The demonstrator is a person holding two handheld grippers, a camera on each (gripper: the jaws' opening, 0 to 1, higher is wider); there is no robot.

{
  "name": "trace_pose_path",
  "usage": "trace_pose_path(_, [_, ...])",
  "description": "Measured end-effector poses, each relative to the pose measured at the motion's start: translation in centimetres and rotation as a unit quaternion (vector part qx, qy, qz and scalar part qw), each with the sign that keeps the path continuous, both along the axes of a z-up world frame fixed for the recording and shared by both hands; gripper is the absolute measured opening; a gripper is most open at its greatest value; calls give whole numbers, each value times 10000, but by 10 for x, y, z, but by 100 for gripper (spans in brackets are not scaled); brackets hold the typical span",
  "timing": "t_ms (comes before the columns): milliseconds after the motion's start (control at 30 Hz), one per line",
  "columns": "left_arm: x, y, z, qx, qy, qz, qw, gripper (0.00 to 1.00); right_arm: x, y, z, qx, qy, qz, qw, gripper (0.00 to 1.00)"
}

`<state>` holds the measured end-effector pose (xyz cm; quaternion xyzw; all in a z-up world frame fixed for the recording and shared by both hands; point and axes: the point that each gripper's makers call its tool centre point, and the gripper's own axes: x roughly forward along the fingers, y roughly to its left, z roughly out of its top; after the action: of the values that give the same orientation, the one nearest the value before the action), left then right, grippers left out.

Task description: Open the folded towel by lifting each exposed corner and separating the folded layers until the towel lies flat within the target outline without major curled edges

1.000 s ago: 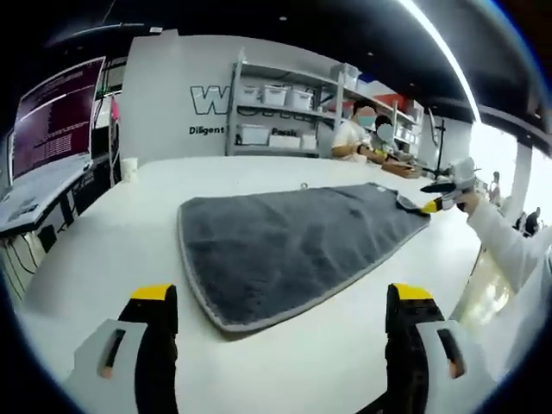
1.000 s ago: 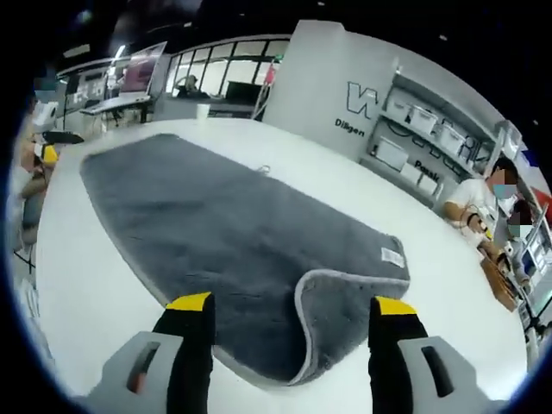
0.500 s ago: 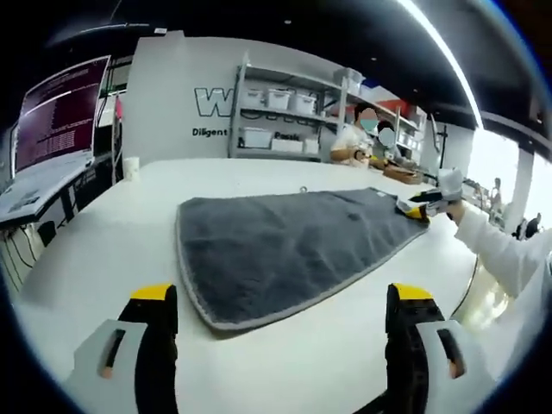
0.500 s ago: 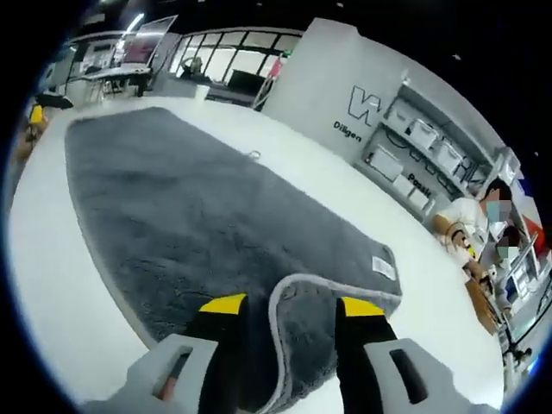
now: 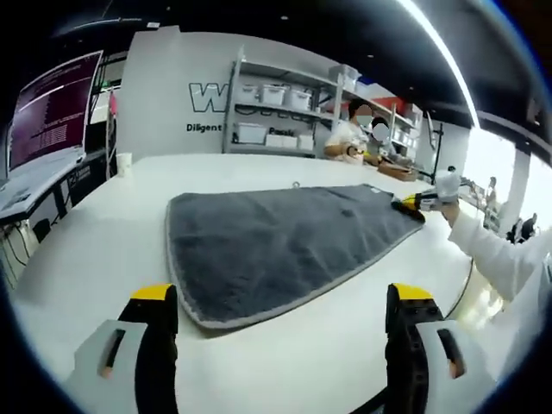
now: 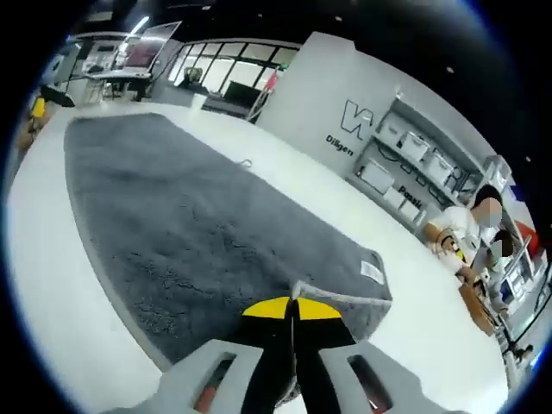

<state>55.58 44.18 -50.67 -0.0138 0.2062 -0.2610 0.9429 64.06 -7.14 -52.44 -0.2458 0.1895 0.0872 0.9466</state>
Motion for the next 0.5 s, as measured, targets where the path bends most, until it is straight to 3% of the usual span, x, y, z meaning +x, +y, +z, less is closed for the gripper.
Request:
trace_pose_path(167, [1,0,-1,-25,18,51,10000,99,-23,-37,12,387,-472,-626,9962,0])
trace_pose_path(267, [3,-1,-4,-50,77,90,9999,99,-44,-66,17,220,-798,-1150,9899,0])
trace_pose_path(367, [3,-2,-7,-36,117,102,9999,99,-59,-87,12,459,-835,-1593,9826,0])
trace_pose_path(433, [2,-5,-8,-45,149,85,9998,99,-69,-91,1,719,-700,-1776,9790,0])
trace_pose_path(500, [1,-9,-9,-42,169,36,9998,99,-76,-96,-5,718,-665,-1905,9768,0])
